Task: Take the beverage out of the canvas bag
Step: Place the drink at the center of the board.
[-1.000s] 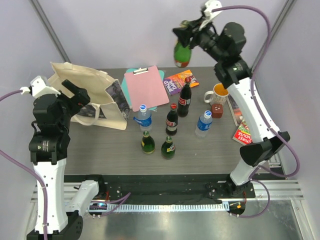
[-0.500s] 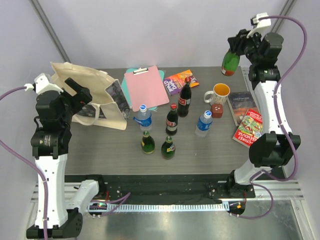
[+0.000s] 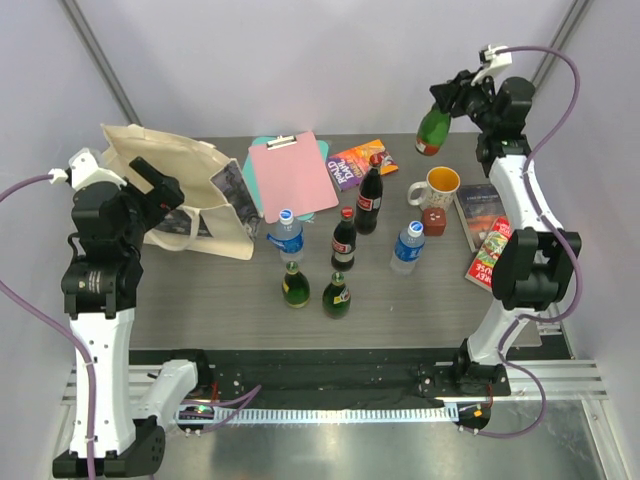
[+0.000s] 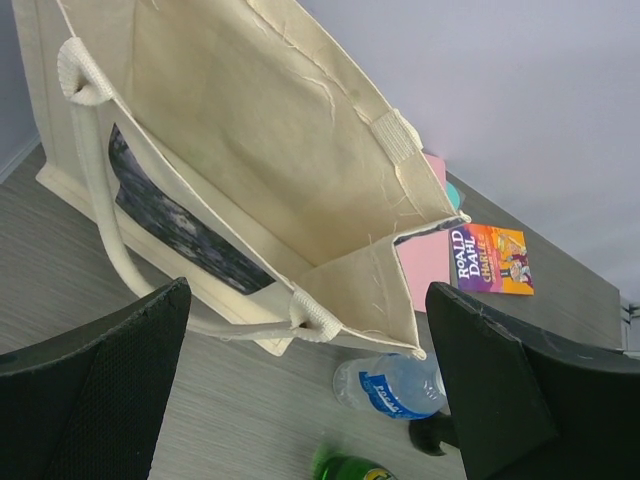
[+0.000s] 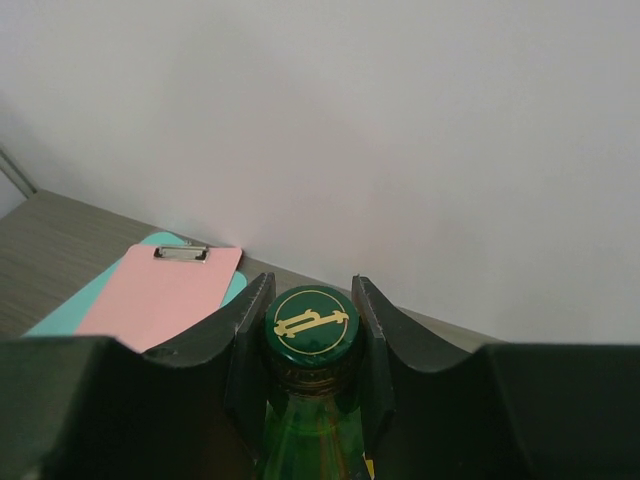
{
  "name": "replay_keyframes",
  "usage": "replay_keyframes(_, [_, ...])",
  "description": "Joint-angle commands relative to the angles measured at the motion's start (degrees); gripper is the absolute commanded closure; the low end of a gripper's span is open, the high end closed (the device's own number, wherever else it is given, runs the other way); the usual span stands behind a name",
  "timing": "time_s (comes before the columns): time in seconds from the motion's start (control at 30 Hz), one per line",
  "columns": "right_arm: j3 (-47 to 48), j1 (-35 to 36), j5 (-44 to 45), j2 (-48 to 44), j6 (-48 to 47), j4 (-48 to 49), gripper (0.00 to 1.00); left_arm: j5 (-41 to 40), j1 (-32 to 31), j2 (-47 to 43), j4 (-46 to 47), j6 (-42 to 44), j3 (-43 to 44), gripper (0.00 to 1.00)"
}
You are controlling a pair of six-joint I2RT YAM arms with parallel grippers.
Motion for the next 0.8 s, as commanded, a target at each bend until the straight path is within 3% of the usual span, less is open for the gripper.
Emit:
replay_keyframes(0.0, [-0.11,1.15,-3.61,0.17,4.26,18.08,0.99,-0.77,-0.18,-0.38,0.4,-0.76,0.4,0.0])
replay_keyframes(0.77, [-4.6,7.39,-6.86,9.75,-1.36,24.32,0.99,-0.42,-0.18,0.14,0.13,-2.07,0.4,0.0])
